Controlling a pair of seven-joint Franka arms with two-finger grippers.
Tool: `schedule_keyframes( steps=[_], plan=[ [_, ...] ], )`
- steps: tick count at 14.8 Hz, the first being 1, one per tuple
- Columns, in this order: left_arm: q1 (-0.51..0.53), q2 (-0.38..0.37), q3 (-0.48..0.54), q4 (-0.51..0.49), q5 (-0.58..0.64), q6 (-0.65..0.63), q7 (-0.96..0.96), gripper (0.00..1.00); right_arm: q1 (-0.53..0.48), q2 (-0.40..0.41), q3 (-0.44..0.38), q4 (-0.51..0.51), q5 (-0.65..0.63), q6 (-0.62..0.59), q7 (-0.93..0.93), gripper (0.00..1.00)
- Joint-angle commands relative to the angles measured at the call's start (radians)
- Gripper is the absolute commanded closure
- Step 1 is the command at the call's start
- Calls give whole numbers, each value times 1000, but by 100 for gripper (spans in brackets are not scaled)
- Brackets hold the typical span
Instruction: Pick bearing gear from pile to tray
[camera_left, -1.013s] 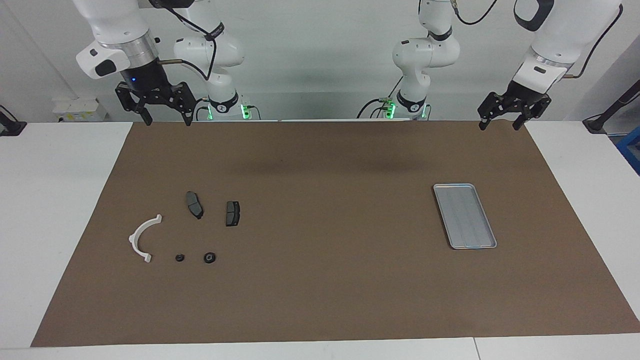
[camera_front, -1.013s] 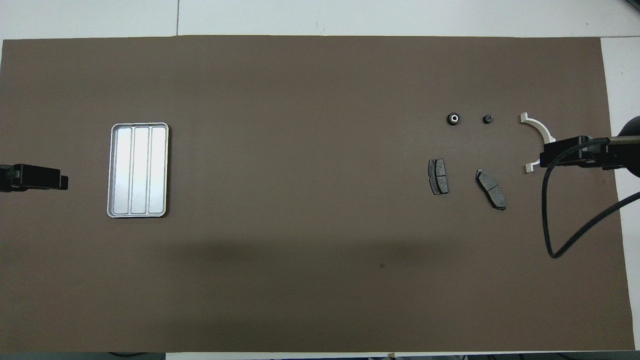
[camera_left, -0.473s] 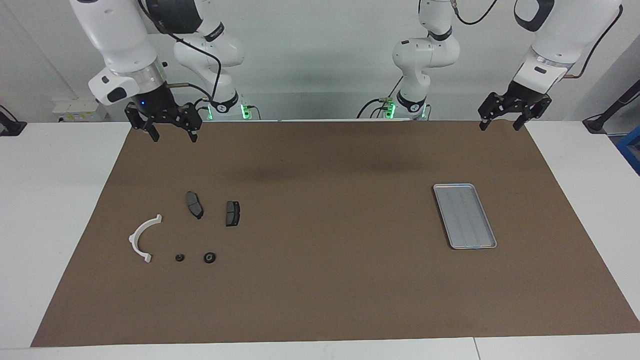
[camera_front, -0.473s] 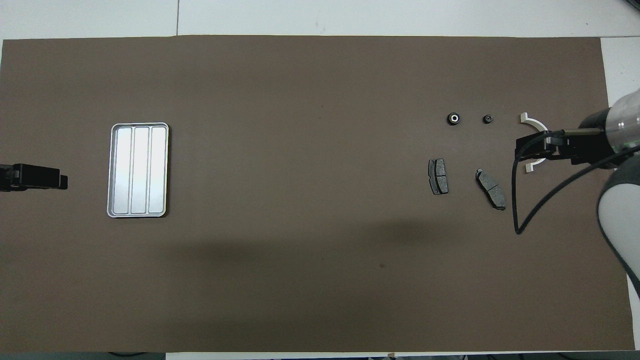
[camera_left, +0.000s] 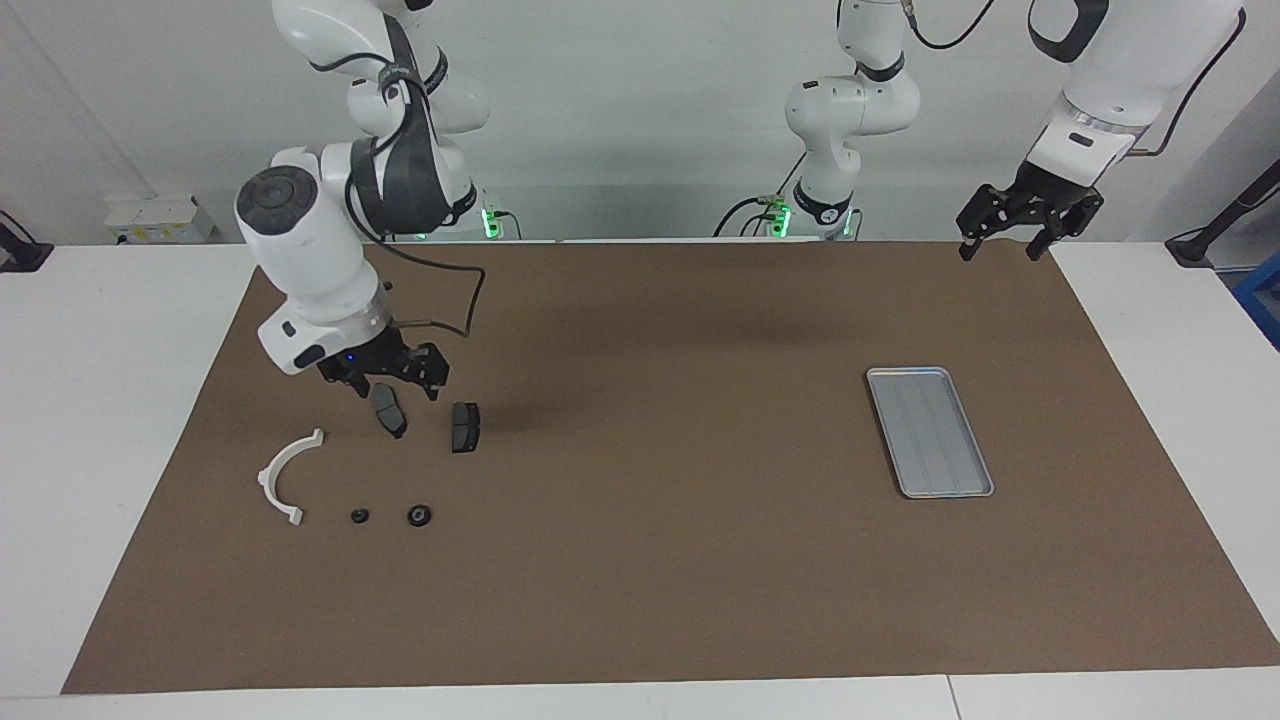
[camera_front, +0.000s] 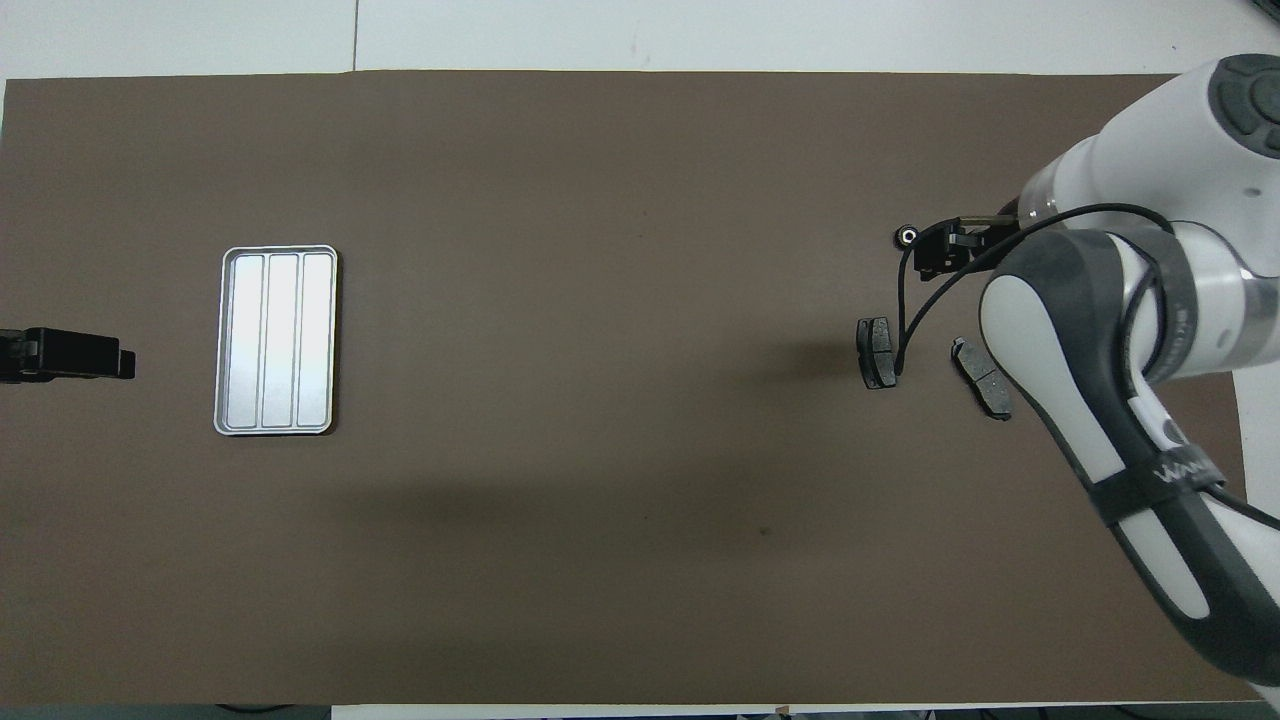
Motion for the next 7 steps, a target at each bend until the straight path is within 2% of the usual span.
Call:
schedule_keyframes(
  steps=[1,4,7],
  plan=[
    [9,-33,-3,-40,13,21,14,0,17,86,4,25,-48,91,26,0],
    [7,-35,-5,-48,13,31,17,0,17,155,4,31,-73,194,62,0],
    [-1,-55,-5,-98,13,112,3,0,6,267,1,99,-77,216,85,0]
  ],
)
